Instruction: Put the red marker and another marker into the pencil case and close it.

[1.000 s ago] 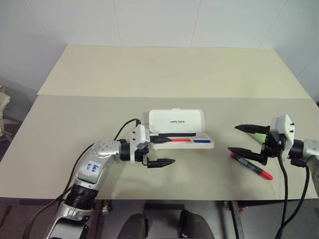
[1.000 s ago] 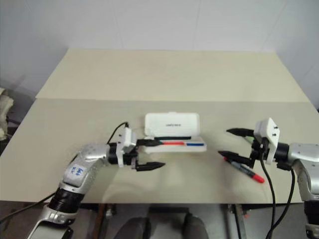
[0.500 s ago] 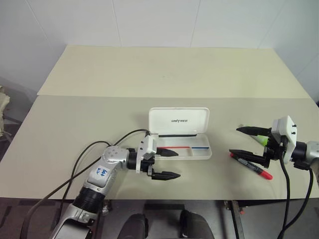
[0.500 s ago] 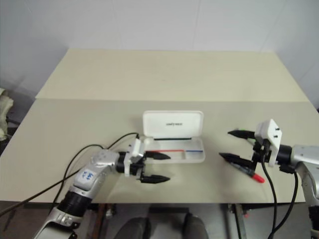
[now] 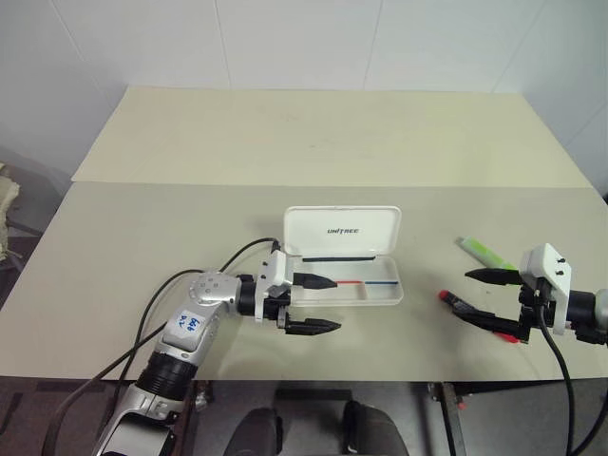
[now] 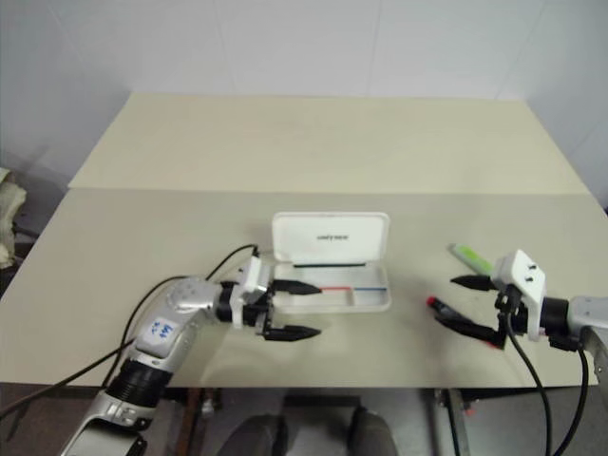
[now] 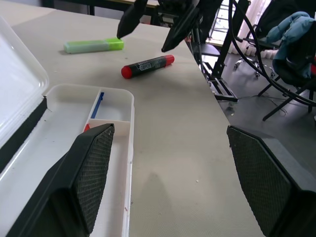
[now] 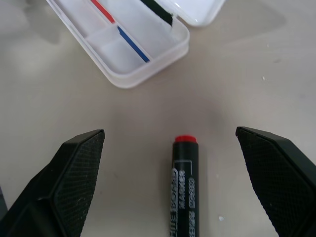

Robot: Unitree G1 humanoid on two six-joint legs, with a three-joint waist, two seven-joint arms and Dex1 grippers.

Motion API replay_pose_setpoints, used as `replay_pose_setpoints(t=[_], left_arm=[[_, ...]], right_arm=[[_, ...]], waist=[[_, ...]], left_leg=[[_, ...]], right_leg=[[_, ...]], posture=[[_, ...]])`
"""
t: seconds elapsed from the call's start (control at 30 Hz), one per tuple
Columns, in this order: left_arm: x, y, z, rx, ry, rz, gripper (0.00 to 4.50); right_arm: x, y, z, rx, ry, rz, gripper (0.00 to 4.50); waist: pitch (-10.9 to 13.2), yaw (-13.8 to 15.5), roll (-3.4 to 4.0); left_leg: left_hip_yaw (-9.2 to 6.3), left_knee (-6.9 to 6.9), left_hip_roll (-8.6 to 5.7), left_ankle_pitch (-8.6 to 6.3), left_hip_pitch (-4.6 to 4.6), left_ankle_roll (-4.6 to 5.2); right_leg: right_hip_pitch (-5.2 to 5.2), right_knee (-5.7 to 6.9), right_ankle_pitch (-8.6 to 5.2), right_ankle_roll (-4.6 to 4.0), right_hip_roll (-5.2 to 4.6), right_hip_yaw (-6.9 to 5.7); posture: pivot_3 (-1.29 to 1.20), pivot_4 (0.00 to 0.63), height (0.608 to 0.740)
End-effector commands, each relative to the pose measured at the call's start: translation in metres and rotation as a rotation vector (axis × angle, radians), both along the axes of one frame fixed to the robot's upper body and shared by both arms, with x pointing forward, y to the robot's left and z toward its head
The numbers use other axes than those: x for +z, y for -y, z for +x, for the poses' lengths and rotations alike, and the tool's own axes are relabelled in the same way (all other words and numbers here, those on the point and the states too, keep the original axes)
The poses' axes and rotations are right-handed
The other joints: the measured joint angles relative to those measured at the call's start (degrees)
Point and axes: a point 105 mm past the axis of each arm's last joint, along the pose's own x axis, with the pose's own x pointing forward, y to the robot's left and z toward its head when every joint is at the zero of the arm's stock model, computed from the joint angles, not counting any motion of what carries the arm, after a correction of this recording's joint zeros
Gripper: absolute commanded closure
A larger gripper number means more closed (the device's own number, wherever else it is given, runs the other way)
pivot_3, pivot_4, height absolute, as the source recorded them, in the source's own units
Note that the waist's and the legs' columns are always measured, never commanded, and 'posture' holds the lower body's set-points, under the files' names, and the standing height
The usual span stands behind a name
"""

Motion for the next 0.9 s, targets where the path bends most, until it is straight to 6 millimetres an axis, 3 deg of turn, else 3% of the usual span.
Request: replay_pose_setpoints(t=[0.03, 0.33, 0.67, 0.77, 0.9], left_arm=[[0.027, 0.003, -0.005, -0.051, 0.094, -0.063, 0.59], [0.062, -0.024, -0.008, -0.029, 0.193, -0.045, 0.59], [0.078, -0.068, -0.012, 0.062, 0.225, 0.057, 0.59], [0.081, -0.084, -0.008, 0.128, 0.240, 0.078, 0.56], [0.083, -0.086, -0.008, 0.150, 0.247, 0.076, 0.56]], right_arm=[[0.001, 0.012, 0.000, -0.029, 0.008, -0.057, 0.00], [-0.026, 0.041, -0.008, -0.099, -0.047, -0.112, 0.00], [-0.046, 0.041, -0.003, -0.112, -0.045, -0.087, 0.00], [-0.047, 0.026, 0.001, -0.067, -0.023, -0.041, 0.63], [-0.047, 0.018, 0.002, -0.023, -0.003, -0.024, 2.03]], waist=[[0.00, 0.00, 0.00], [0.00, -0.22, 0.01], [0.00, -0.32, 0.00], [-0.01, -0.51, -0.06], [-0.02, -0.48, -0.06]], left_leg=[[0.00, 0.00, 0.00, 0.00, 0.00, 0.00], [0.04, -0.02, 0.00, 0.00, 0.03, 0.00], [0.04, -0.03, 0.02, 0.00, 0.07, 0.00], [0.03, -0.04, 0.06, 0.00, 0.10, -0.01], [0.04, -0.12, 0.09, 0.00, 0.22, -0.01]], right_leg=[[0.00, 0.00, 0.00, 0.00, 0.00, 0.00], [0.00, 0.00, 0.00, 0.00, 0.01, 0.01], [0.03, 0.00, 0.00, 0.00, 0.01, 0.02], [0.05, 0.01, 0.01, -0.02, 0.05, 0.02], [0.09, 0.01, 0.01, -0.04, 0.08, 0.04]], posture=[[0.00, 0.150, 0.740], [0.00, 0.150, 0.740], [0.00, 0.150, 0.740], [0.00, 0.150, 0.740], [0.00, 0.150, 0.740]])
